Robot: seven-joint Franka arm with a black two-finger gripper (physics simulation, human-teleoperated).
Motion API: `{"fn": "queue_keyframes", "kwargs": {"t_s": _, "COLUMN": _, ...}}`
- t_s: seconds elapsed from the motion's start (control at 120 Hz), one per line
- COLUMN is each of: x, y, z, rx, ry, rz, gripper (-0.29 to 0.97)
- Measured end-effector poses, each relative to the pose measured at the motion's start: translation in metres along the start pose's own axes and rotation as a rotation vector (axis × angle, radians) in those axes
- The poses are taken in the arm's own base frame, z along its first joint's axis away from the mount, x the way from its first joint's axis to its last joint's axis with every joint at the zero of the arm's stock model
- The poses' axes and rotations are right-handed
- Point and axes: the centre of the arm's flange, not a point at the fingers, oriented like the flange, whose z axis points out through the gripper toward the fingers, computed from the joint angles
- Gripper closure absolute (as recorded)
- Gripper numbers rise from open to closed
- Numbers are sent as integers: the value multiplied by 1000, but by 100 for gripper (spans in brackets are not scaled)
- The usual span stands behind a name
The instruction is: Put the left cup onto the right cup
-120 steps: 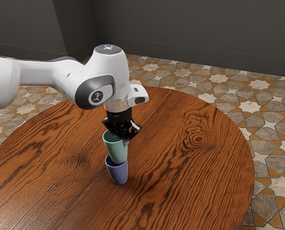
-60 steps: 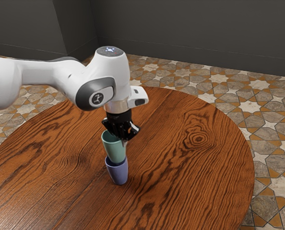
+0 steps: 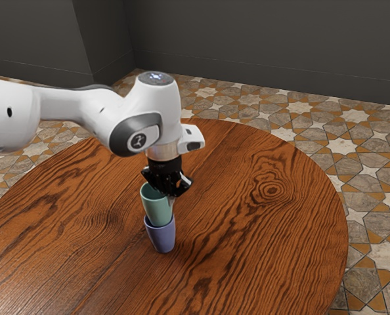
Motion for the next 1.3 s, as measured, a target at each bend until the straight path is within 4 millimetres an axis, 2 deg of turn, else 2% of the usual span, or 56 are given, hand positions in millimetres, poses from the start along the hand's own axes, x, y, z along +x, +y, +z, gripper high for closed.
{"fn": "queue_keyframes", "kwargs": {"t_s": 0.133, "x": 1, "y": 1, "z": 2, "rx": 0, "ry": -1, "rz": 0, "gripper": 75}}
{"fn": "queue_keyframes", "kwargs": {"t_s": 0.342, "x": 2, "y": 0, "z": 1, "rx": 9, "ry": 16, "rz": 14, "gripper": 33}}
{"fn": "queue_keyframes", "kwargs": {"t_s": 0.542, "x": 1, "y": -1, "z": -9, "rx": 7, "ry": 34, "rz": 20, "gripper": 13}}
{"fn": "queue_keyframes", "kwargs": {"t_s": 0.908, "x": -11, "y": -10, "z": -54, "rx": 0, "ry": 67, "rz": 22, "gripper": 2}}
{"fn": "queue_keyframes", "kwargs": {"t_s": 1.3, "x": 3, "y": -13, "z": -113, "rx": -12, "ry": 84, "rz": 48, "gripper": 0}}
